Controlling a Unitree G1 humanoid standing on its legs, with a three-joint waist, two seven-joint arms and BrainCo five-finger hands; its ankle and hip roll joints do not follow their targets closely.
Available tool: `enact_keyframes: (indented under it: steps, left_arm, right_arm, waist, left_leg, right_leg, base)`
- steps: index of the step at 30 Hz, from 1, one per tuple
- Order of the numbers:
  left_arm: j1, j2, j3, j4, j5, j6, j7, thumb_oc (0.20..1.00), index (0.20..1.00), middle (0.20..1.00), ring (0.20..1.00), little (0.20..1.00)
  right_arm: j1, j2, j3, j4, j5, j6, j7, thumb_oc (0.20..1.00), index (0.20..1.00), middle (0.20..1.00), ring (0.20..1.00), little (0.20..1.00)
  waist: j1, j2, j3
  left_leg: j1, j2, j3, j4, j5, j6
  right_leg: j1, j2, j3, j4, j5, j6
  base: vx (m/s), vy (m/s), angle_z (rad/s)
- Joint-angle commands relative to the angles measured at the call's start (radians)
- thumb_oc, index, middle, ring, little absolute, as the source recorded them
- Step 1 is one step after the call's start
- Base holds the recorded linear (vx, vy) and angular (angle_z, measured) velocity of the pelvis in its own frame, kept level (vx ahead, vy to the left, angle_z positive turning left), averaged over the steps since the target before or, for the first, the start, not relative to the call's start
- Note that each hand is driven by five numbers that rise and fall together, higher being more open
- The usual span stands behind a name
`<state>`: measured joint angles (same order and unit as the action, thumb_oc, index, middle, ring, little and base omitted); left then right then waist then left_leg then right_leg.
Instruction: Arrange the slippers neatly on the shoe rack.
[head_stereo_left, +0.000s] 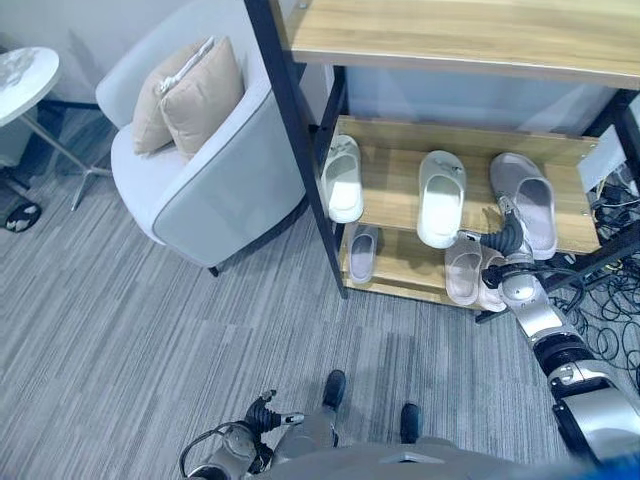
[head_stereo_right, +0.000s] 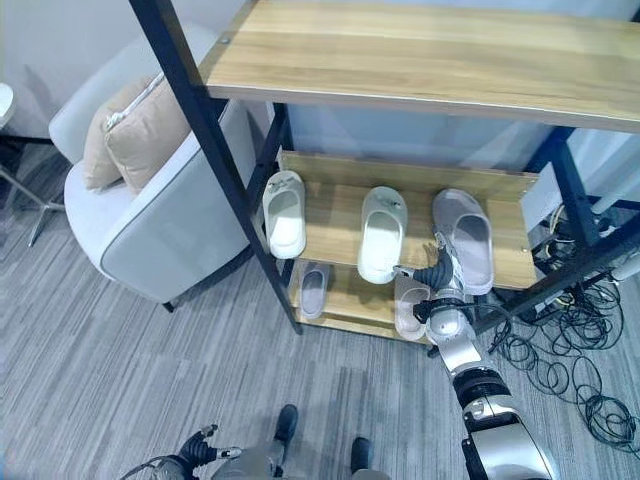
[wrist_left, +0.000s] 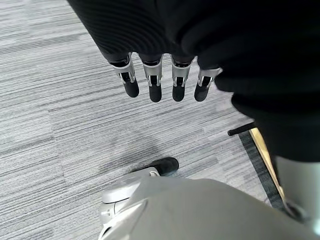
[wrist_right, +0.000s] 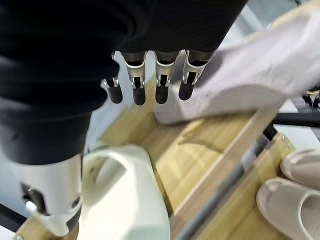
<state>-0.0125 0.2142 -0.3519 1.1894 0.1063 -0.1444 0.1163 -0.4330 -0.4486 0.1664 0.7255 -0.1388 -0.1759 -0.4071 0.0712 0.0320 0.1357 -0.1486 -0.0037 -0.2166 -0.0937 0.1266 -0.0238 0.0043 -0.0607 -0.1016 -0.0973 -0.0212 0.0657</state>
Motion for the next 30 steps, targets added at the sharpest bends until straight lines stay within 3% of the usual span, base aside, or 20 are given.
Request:
enact_keyframes:
  steps: [1,10,18,23,30]
  left_arm:
    - [-0.018,-0.079,-0.069,0.074,-0.004,-0.013,0.013,1.000,1.000,1.000,1.000,1.000]
    - [-0.040,-0.088,-0.087,0.066,-0.017,-0.013,0.031,1.000,1.000,1.000,1.000,1.000]
    - [-0.051,-0.089,-0.098,0.051,-0.020,-0.017,0.041,1.000,1.000,1.000,1.000,1.000]
    - [-0.051,-0.089,-0.106,0.051,-0.012,-0.019,0.054,1.000,1.000,1.000,1.000,1.000]
    - [-0.054,-0.092,-0.104,0.064,-0.018,-0.014,0.061,1.000,1.000,1.000,1.000,1.000]
  right_arm:
    - [-0.038,-0.024,-0.037,-0.035,0.052,-0.037,-0.058,1.000,1.000,1.000,1.000,1.000]
    - [-0.082,0.022,-0.038,-0.040,0.142,-0.062,-0.065,1.000,1.000,1.000,1.000,1.000]
    - [-0.093,0.029,-0.047,-0.049,0.153,-0.068,-0.082,1.000,1.000,1.000,1.000,1.000]
    - [-0.110,0.019,-0.090,-0.035,0.141,-0.065,-0.143,1.000,1.000,1.000,1.000,1.000]
    - [-0.125,0.037,-0.089,-0.027,0.165,-0.070,-0.149,1.000,1.000,1.000,1.000,1.000]
  waist:
    - [0.011,-0.031,-0.018]
    - [0.035,-0.022,0.005]
    - [0.058,-0.019,0.015]
    - [0.073,-0.015,0.021]
    - [0.081,-0.016,0.025]
  left_leg:
    - [0.064,-0.019,0.014,0.006,-0.126,0.022]
    - [0.015,-0.031,-0.021,0.006,-0.108,0.016]
    - [-0.009,-0.043,-0.054,0.006,-0.099,0.008]
    - [-0.028,-0.049,-0.078,0.006,-0.092,0.001]
    - [-0.041,-0.051,-0.084,0.006,-0.093,0.000]
  right_leg:
    - [-0.033,-0.032,0.011,0.010,0.008,0.050]
    - [-0.062,-0.037,-0.022,0.010,0.009,0.050]
    - [-0.068,-0.042,-0.064,0.010,0.000,0.053]
    - [-0.075,-0.044,-0.095,0.010,-0.003,0.054]
    - [-0.083,-0.047,-0.100,0.010,-0.006,0.056]
  base:
    - [0.02,0.003,0.13]
    - [0.01,0.011,0.10]
    - [0.01,0.012,0.16]
    - [0.00,0.002,0.25]
    - [0.00,0.006,0.05]
